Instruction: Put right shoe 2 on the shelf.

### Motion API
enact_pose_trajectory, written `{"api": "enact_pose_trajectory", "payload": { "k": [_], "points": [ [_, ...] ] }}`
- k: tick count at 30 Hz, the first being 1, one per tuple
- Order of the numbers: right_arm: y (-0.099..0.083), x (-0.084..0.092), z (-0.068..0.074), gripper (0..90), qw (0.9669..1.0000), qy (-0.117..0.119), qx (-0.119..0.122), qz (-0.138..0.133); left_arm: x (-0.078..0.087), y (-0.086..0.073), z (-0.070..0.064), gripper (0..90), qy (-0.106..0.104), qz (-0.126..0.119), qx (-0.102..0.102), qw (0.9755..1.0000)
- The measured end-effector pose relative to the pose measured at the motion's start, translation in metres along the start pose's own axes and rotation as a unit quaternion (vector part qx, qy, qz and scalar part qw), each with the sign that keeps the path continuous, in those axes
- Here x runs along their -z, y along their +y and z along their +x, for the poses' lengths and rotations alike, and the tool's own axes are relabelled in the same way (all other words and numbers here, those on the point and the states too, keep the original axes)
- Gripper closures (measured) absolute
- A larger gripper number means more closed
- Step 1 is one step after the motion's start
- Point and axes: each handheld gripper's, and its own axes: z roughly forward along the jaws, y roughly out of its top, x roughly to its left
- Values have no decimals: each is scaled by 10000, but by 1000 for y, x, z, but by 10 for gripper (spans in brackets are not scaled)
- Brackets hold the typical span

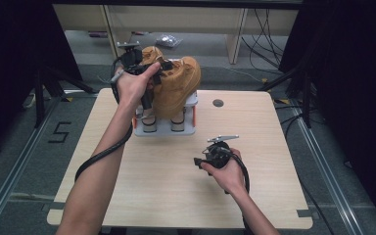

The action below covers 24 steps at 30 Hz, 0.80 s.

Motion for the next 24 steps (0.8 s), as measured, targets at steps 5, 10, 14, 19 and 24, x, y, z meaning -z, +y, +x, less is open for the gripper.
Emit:
{"api": "enact_pose_trajectory", "payload": {
  "k": [5,10,14,19,24],
  "points": [
    [1,0,-1,456,10000,-5,83,-39,1,1,-2,296,98,33,-67,9999],
    [1,-1,0,456,9999,-4,93,-47,3,2,-9,245,201,47,-316,9993],
    [0,-1,0,456,10000,5,75,-40,7,3,-12,187,258,-21,-330,9991],
    [1,0,1,455,10000,32,24,60,18,7,-16,159,173,-168,-370,9990],
    [2,-3,2,456,9999,24,96,42,28,9,-18,157,103,-232,-389,9989]
  ]
}}
